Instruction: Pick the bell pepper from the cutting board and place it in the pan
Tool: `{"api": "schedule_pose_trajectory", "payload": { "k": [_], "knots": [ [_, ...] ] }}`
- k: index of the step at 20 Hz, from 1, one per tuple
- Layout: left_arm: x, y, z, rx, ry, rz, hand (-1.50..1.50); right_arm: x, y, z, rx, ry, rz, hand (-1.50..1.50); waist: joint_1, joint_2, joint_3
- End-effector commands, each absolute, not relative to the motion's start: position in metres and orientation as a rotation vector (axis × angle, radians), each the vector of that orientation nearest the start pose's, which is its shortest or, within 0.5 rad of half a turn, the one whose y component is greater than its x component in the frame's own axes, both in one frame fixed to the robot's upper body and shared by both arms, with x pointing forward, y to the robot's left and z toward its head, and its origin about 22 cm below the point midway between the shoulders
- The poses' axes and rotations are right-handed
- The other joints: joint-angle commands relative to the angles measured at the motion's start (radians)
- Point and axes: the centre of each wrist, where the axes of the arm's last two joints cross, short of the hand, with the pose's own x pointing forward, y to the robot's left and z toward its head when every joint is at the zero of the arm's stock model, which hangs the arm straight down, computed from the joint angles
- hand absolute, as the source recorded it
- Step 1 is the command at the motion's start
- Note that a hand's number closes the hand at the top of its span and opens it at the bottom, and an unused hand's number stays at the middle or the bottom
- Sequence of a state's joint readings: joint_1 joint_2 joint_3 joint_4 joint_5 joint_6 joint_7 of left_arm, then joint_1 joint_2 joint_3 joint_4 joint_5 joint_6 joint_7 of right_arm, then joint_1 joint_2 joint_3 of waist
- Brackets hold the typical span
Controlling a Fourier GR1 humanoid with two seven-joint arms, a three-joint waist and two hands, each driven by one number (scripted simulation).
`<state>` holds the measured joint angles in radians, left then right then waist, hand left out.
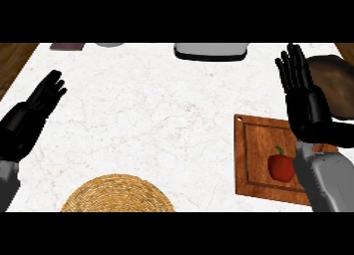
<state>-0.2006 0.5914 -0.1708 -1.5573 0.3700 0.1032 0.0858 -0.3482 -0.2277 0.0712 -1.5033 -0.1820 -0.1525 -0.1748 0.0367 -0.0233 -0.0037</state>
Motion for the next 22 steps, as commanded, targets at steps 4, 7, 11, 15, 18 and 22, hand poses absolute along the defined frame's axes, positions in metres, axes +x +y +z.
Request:
{"api": "schedule_pose_trajectory", "payload": {
  "k": [4,7,11,15,18,22],
  "knots": [
    [0.282,0.301,0.08,0.204,-1.658,-0.127,0.0,0.294,-0.29,0.034,0.216,-1.714,0.348,1.5,-0.029,0.029,0.006],
    [0.285,0.29,0.063,0.204,-1.625,-0.066,0.0,0.266,-0.319,-0.007,0.158,-1.495,0.518,1.5,-0.043,0.034,0.005],
    [0.278,0.288,0.053,0.231,-1.599,-0.015,0.0,0.236,-0.383,0.018,-0.302,-1.807,0.5,-1.5,-0.086,0.018,0.006],
    [0.281,0.295,0.049,0.242,-1.597,-0.017,0.0,0.208,-0.417,0.051,-0.468,-1.855,0.584,-1.5,-0.076,0.017,0.003],
    [0.292,0.281,0.061,0.24,-1.608,-0.035,0.0,0.201,-0.442,0.098,-0.447,-1.777,0.699,-1.5,-0.066,0.018,0.003],
    [0.284,0.279,0.053,0.224,-1.613,-0.033,0.0,0.207,-0.443,0.15,-0.529,-1.609,0.962,-1.5,-0.056,0.017,0.001]
  ]
}}
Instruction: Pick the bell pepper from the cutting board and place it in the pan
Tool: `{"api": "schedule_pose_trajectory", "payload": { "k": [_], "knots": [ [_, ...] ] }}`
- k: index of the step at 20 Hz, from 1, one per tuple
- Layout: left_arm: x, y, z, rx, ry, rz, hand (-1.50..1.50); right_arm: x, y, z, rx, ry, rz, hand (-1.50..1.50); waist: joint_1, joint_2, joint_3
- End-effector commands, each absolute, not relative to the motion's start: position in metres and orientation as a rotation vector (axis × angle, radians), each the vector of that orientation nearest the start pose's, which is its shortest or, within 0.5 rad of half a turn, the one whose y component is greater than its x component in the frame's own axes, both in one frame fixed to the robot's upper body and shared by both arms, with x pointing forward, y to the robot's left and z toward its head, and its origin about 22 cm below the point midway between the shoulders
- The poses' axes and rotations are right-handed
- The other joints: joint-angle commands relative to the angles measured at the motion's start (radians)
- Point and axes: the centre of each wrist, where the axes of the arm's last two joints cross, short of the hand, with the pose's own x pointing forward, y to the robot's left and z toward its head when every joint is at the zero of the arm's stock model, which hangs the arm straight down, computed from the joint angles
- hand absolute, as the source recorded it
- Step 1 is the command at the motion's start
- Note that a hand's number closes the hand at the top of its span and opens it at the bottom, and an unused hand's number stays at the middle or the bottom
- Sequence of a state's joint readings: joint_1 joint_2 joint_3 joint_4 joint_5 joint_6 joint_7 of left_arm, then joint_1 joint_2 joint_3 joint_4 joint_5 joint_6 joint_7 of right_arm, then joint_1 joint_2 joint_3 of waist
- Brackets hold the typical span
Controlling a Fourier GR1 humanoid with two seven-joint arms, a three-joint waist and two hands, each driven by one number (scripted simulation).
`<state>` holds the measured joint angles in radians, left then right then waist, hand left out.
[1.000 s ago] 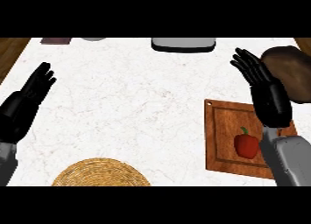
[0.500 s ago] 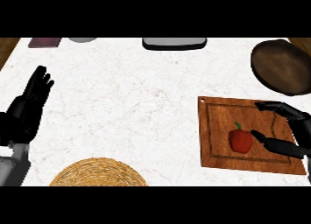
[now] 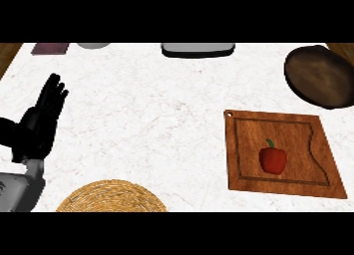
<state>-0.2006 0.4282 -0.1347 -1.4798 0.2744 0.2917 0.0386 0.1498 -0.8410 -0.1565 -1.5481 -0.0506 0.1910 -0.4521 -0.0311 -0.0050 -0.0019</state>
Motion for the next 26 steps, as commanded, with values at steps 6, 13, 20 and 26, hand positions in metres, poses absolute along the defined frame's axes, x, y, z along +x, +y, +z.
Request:
{"api": "schedule_pose_trajectory", "payload": {
  "k": [6,13,20,26],
  "knots": [
    [0.277,0.273,0.046,0.218,-1.605,-0.043,0.0,0.211,-0.407,0.208,-0.554,-1.496,1.013,-1.5,0.024,0.0,0.0],
    [0.287,0.269,0.039,0.175,-1.615,-0.063,0.0,0.243,-0.361,0.215,-0.631,-1.495,1.062,-1.5,0.045,0.007,0.001],
    [0.299,0.277,0.028,0.205,-1.604,-0.044,0.0,0.235,-0.33,0.215,-0.404,-1.482,1.102,-1.5,0.028,0.006,0.001],
    [0.297,0.283,0.053,0.212,-1.618,-0.044,0.0,0.239,-0.319,0.189,-0.442,-1.388,1.156,-1.5,0.031,0.005,0.002]
  ]
}}
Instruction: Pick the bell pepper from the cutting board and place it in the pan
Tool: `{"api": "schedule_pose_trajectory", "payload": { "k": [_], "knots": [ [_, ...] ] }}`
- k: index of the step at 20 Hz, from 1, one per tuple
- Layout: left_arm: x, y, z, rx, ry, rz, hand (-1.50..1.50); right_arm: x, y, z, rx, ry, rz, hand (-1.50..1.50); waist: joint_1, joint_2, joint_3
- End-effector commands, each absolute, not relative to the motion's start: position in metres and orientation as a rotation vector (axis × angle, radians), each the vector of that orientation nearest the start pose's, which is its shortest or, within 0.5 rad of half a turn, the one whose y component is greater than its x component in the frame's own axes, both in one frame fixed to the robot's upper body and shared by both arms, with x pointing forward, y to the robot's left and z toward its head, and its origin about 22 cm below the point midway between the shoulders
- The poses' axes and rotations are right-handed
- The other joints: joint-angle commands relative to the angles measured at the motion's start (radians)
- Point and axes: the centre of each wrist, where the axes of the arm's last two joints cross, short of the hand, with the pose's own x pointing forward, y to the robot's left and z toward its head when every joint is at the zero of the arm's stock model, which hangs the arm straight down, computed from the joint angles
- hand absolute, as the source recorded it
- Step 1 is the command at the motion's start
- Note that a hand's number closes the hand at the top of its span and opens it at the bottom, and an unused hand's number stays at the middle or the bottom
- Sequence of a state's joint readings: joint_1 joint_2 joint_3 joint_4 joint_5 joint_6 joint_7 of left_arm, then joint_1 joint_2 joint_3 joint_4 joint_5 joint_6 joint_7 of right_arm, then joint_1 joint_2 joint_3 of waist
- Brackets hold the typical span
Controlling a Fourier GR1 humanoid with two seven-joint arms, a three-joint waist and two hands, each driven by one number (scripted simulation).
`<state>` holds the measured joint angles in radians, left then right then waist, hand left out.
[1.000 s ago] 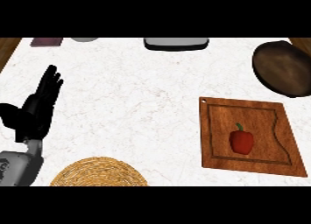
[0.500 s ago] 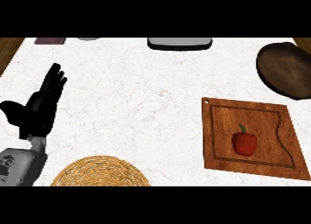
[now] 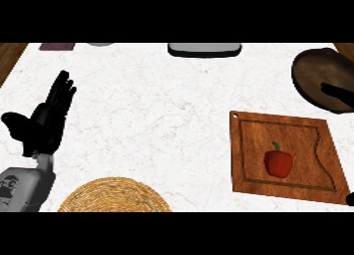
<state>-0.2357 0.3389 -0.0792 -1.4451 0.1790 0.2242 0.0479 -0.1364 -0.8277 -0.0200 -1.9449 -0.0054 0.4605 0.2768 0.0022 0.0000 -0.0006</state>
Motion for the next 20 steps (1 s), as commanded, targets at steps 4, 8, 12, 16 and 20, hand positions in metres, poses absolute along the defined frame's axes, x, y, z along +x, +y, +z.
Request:
{"api": "schedule_pose_trajectory", "payload": {
  "k": [4,8,12,16,20],
  "knots": [
    [0.306,0.265,0.047,0.21,-1.609,-0.047,0.0,0.232,-0.295,0.172,-0.482,-1.348,1.111,-1.5,-0.006,0.0,0.001],
    [0.3,0.287,0.037,0.223,-1.625,-0.049,0.0,0.233,-0.302,0.156,-0.516,-1.327,1.103,-1.5,-0.006,0.001,0.001],
    [0.289,0.279,0.038,0.214,-1.63,-0.046,0.0,0.239,-0.31,0.16,-0.571,-1.238,1.109,-1.5,-0.003,0.0,0.001],
    [0.294,0.283,0.051,0.207,-1.615,-0.052,0.0,0.264,-0.317,0.138,-0.518,-1.202,1.137,-1.5,0.003,0.001,0.001],
    [0.29,0.26,0.058,0.195,-1.611,-0.067,0.0,0.261,-0.295,0.129,-0.475,-1.203,1.172,-1.5,0.0,-0.001,0.001]
  ]
}}
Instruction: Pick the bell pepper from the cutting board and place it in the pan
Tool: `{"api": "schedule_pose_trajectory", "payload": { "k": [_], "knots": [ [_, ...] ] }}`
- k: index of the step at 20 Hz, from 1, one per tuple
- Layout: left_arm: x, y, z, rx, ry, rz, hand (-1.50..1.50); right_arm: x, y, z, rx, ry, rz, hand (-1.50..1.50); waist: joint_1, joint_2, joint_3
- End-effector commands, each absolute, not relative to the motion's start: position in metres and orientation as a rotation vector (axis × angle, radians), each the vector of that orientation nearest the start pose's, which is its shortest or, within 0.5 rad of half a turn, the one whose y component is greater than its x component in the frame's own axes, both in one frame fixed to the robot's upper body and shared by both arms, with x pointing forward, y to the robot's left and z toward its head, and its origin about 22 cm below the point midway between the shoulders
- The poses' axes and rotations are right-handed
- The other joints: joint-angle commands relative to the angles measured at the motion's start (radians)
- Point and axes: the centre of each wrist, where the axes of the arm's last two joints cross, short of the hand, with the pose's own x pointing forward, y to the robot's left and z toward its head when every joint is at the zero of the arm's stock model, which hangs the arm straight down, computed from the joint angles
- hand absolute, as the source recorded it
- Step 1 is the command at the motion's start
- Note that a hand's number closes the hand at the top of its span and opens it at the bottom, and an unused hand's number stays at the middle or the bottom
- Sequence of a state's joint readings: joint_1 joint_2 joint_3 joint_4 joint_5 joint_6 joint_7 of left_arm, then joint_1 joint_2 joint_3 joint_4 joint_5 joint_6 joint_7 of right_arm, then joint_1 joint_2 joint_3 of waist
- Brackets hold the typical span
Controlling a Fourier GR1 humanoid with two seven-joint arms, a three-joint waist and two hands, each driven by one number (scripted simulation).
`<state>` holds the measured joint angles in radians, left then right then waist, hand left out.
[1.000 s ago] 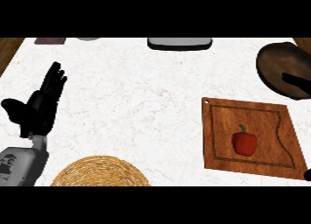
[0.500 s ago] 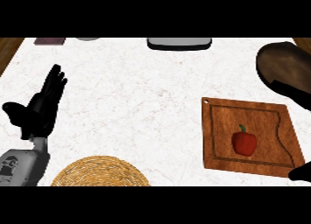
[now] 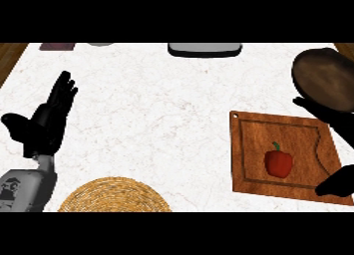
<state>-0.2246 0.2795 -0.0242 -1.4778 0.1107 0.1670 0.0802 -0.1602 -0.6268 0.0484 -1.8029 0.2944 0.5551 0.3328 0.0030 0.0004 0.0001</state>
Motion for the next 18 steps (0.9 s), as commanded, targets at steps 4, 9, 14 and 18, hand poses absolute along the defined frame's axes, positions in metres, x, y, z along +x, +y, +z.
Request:
{"api": "schedule_pose_trajectory", "payload": {
  "k": [4,9,14,18],
  "knots": [
    [0.272,0.277,0.055,0.203,-1.617,-0.057,0.0,0.264,-0.306,0.131,-0.464,-1.163,1.226,-1.5,0.0,-0.002,0.0],
    [0.304,0.252,0.042,0.222,-1.617,-0.041,0.0,0.27,-0.266,0.119,-0.499,-1.144,1.266,-1.5,-0.004,0.0,0.0],
    [0.297,0.267,0.05,0.21,-1.622,-0.041,0.0,0.265,-0.288,0.107,-0.582,-1.007,1.367,-1.5,-0.003,-0.001,0.0],
    [0.298,0.267,0.052,0.199,-1.627,-0.036,0.0,0.272,-0.278,0.071,-0.583,-0.987,1.381,-1.5,-0.001,0.0,0.0]
  ]
}}
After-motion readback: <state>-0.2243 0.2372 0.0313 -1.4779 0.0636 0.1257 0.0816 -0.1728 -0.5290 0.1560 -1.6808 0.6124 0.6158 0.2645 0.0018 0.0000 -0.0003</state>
